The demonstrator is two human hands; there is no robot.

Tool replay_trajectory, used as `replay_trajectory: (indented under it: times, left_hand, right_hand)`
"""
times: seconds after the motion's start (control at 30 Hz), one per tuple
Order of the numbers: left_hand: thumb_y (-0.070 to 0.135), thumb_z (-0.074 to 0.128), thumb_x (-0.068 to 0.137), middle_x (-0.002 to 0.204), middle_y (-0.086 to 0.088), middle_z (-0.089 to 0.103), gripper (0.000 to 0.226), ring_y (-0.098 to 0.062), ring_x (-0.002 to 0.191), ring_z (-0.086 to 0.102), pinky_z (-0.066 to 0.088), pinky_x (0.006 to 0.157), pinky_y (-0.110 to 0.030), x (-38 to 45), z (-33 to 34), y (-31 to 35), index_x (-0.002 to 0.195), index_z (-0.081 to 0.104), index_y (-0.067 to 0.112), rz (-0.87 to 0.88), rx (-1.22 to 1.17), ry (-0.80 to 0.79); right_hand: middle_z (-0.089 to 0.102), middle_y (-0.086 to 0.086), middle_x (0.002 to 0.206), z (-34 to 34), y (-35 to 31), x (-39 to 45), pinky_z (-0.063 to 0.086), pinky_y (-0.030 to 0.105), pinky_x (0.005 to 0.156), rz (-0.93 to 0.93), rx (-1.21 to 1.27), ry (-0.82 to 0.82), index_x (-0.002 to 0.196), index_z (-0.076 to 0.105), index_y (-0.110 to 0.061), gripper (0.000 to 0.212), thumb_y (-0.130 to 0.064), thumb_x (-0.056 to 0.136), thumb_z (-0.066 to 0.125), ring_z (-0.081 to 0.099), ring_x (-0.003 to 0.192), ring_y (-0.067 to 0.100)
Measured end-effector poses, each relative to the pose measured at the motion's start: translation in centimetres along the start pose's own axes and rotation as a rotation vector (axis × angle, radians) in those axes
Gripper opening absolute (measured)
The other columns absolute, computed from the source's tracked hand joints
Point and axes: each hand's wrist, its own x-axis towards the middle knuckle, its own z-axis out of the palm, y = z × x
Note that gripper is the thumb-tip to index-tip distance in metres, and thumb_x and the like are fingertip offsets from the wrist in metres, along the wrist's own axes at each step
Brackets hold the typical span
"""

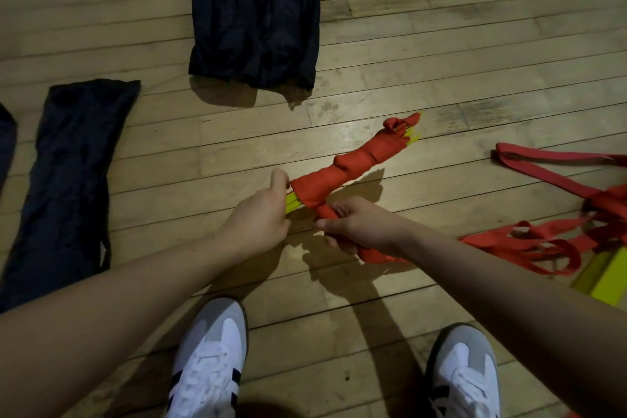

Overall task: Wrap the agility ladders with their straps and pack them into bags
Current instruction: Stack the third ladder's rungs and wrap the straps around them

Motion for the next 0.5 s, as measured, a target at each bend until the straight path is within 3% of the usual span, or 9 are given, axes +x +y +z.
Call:
replay_trajectory:
  times: [0.1, 0.23, 0.4, 0.5]
  left_hand:
    - [0.006, 0.058, 0.086, 0.070, -0.001, 0.049, 0.050, -0.019, 0.059, 0.054, 0.041, 0.050, -0.031, 0.2, 0.3, 0.4, 0.121, 0.025, 0.017, -0.025, -0.040, 0.044]
    - [0.003, 0.055, 0.086, 0.071, -0.001, 0.048, 0.043, -0.020, 0.060, 0.054, 0.042, 0.051, -0.032, 0.5, 0.6, 0.7, 0.114, 0.025, 0.017, -0.048, -0.067, 0.043]
    - [0.002, 0.054, 0.084, 0.072, -0.005, 0.052, 0.040, -0.022, 0.059, 0.056, 0.047, 0.052, -0.037, 1.0, 0.4, 0.3, 0.106, 0.025, 0.020, -0.087, -0.086, 0.070]
    - [0.003, 0.055, 0.086, 0.077, -0.005, 0.055, 0.041, -0.020, 0.060, 0.056, 0.049, 0.051, -0.036, 1.2, 0.2, 0.0, 0.110, 0.026, 0.019, -0.118, -0.072, 0.106]
  right_hand:
    - [0.052, -0.006, 0.055, 0.8, -0.1, 0.4, 0.038, 0.021, 0.048, -0.012, -0.005, 0.067, 0.078, 0.053, -0.011, 0.023, -0.019, 0.099, 0.051, 0.044, 0.045, 0.006]
    - [0.053, -0.004, 0.062, 1.3, -0.4, 0.8, 0.036, 0.022, 0.054, -0.044, -0.139, 0.130, 0.097, 0.064, 0.002, 0.025, -0.018, 0.099, 0.049, 0.046, 0.052, 0.005]
    - [0.052, -0.002, 0.061, 1.1, -1.2, 1.0, 0.035, 0.012, 0.043, -0.061, -0.152, 0.127, 0.094, 0.061, 0.002, 0.022, -0.014, 0.099, 0.047, 0.045, 0.040, -0.003]
    - [0.058, 0.003, 0.065, 1.1, -1.9, 1.0, 0.042, 0.013, 0.045, -0.081, -0.163, 0.067, 0.084, 0.055, -0.006, 0.019, -0.010, 0.100, 0.045, 0.051, 0.042, 0.001]
